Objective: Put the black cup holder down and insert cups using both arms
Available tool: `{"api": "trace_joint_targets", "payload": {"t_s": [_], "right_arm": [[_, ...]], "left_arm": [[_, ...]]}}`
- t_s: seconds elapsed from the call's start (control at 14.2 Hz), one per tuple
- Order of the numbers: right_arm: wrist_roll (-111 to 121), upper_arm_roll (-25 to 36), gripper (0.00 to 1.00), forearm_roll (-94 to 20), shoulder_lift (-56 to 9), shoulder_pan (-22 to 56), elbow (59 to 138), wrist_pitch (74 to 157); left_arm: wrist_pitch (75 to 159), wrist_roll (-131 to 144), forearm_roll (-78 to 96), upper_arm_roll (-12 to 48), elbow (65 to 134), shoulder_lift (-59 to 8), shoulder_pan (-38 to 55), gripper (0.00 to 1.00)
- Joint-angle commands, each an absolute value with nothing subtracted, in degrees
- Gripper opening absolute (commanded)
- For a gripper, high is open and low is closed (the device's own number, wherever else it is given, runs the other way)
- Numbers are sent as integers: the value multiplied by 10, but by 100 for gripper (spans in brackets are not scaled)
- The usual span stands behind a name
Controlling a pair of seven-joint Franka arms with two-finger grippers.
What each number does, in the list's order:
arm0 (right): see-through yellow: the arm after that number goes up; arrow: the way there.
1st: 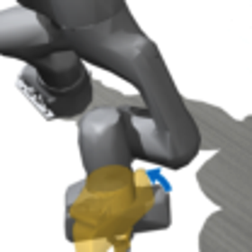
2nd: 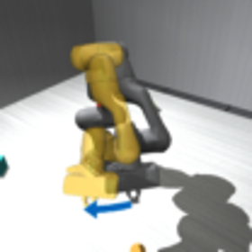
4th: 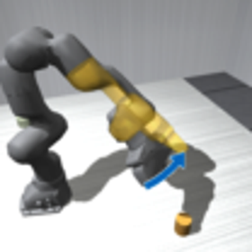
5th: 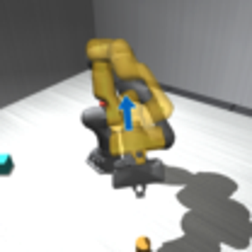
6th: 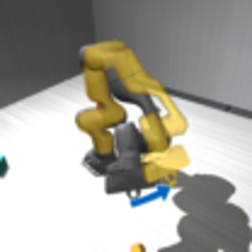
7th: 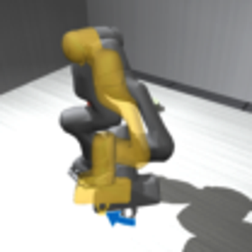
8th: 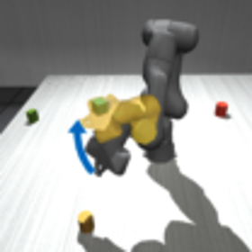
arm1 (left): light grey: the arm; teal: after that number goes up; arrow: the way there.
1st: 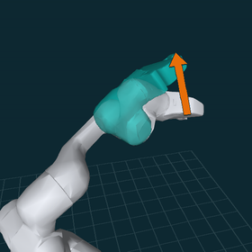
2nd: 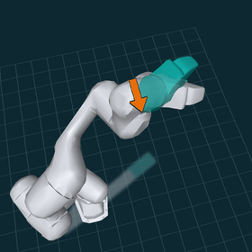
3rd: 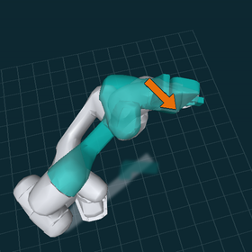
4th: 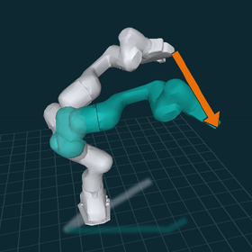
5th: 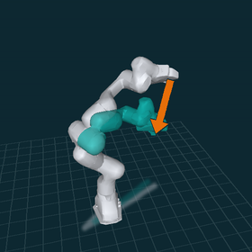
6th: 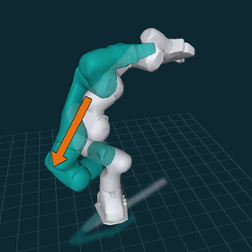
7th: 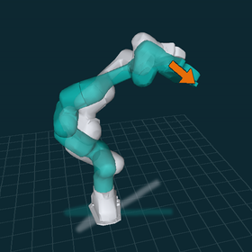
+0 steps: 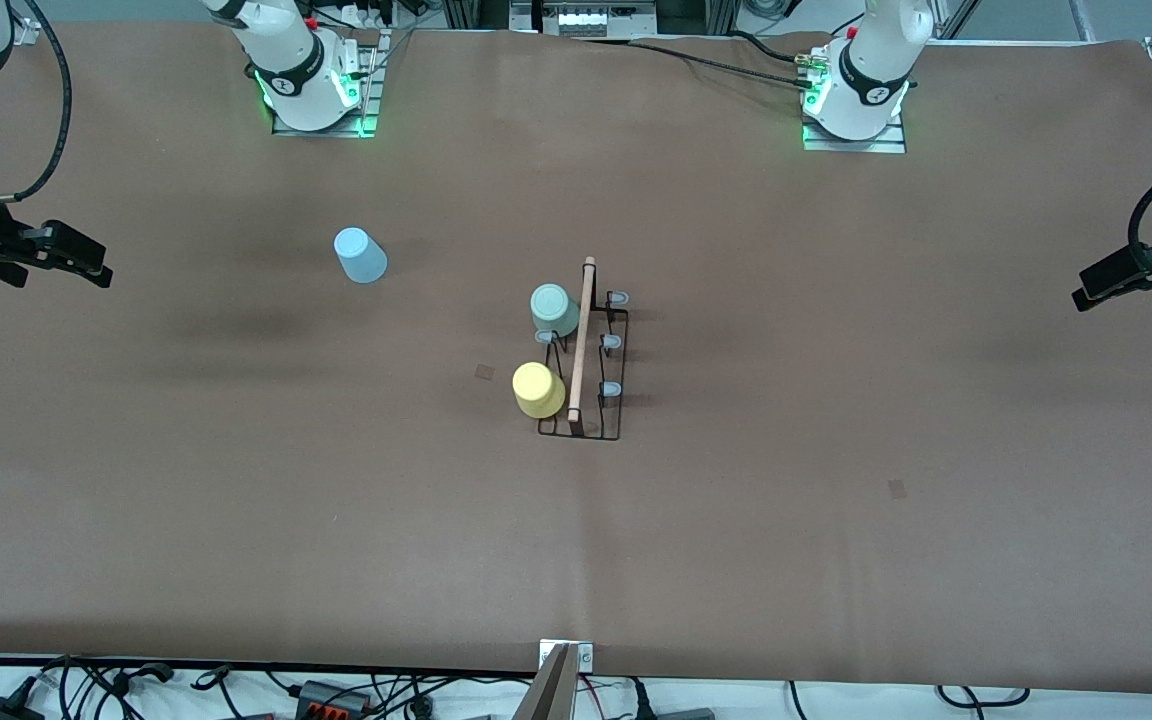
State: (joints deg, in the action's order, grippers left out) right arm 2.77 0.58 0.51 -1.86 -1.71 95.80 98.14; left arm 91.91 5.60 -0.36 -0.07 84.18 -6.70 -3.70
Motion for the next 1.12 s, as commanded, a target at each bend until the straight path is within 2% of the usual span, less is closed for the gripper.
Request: {"api": "trace_joint_targets", "payload": {"t_s": [0.0, 0.35, 1.05], "right_arm": [[27, 12, 100, 8, -22, 2, 947, 965], [33, 0, 100, 6, -20, -27, 954, 960], [4, -3, 100, 8, -17, -19, 968, 968]], "left_arm": [[918, 45, 0, -1, 842, -66, -40, 100], [918, 44, 0, -1, 842, -66, -39, 100], [918, 45, 0, -1, 841, -69, -40, 100]]}}
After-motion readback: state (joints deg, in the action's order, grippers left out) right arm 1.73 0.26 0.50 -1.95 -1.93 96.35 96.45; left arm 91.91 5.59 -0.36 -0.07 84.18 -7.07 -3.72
